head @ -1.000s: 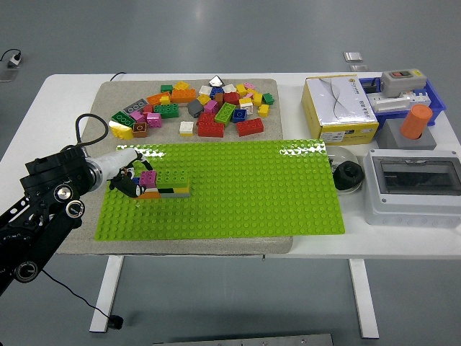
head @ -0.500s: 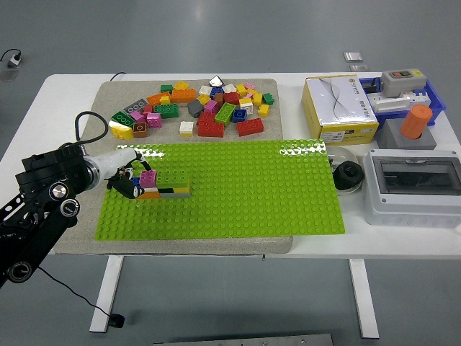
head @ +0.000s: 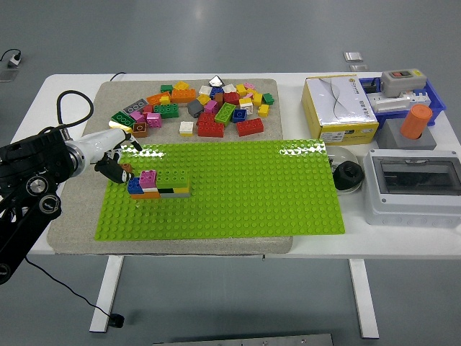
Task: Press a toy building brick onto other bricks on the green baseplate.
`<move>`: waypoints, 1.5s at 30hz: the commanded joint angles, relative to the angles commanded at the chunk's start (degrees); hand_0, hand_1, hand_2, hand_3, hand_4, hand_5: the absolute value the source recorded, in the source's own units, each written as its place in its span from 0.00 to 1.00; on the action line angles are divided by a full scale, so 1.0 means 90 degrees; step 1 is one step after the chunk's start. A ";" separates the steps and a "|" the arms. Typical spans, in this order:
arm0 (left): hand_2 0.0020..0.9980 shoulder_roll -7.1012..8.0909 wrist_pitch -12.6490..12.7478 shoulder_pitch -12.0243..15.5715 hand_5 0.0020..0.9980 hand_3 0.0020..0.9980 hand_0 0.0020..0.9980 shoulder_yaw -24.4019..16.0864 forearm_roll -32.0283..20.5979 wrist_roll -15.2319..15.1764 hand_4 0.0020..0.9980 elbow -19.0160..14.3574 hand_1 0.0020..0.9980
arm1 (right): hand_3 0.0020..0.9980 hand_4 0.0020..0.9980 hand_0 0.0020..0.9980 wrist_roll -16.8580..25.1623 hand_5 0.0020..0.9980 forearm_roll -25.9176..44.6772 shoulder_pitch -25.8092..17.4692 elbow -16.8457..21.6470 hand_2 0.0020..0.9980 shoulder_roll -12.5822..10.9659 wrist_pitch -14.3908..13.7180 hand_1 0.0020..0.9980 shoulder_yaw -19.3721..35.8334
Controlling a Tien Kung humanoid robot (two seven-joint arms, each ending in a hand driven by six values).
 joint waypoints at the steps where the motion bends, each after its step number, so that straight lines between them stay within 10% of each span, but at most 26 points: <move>1: 0.10 0.0021 -0.0005 0.0032 0.00 0.78 0.15 -0.0014 0.0009 0.0009 0.74 -0.0064 0.00 | 0.71 0.69 0.63 -0.0004 0.91 -0.0022 -0.0002 0.0000 0.52 0.0004 0.0004 0.38 0.0014; 45: 0.10 -0.0119 -0.0097 0.0564 0.00 0.72 0.15 0.0127 0.0092 0.0128 0.74 -0.0266 0.00 | 0.70 0.69 0.63 -0.0008 0.91 0.0006 0.0008 0.0000 0.53 0.0010 -0.0015 0.38 0.0014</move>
